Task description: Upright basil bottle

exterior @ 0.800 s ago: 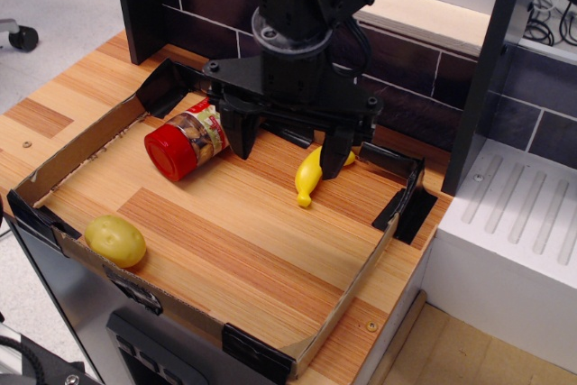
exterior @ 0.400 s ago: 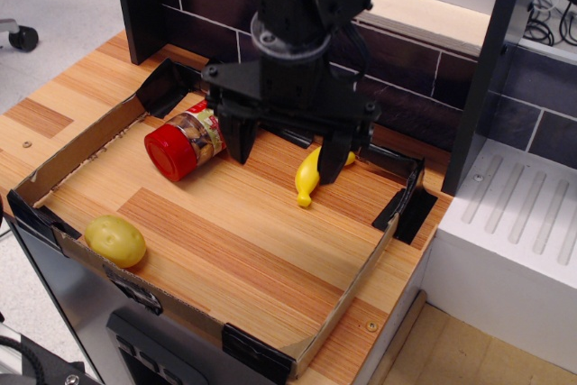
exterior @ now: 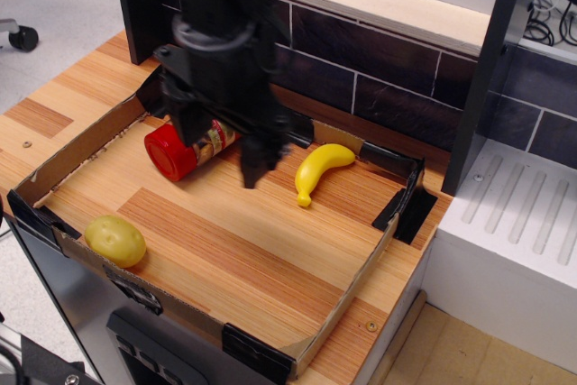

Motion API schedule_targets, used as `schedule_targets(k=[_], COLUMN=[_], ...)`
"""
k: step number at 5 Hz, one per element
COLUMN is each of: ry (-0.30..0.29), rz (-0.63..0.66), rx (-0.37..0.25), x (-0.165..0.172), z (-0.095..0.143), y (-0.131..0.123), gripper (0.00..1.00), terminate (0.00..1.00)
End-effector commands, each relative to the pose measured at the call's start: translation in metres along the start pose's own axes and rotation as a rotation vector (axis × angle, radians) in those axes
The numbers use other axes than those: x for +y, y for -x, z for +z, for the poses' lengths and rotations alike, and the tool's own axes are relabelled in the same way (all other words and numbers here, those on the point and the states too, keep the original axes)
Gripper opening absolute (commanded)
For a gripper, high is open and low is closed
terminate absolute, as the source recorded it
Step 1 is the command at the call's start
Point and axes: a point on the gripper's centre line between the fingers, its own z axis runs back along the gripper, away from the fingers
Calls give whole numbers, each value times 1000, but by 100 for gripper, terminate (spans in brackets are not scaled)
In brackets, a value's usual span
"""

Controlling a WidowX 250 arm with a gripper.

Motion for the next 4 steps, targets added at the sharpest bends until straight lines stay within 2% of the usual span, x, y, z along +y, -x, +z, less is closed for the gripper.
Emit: schedule_targets(k=[1,3,4], ry=[-15,-49,-93], rz=[-14,68,87], rx=[-59,-71,-69], x=[44,62,69], z=[0,-9,-19], y=[-11,-10,-14], gripper=[100,100,100], terminate=[0,0,0])
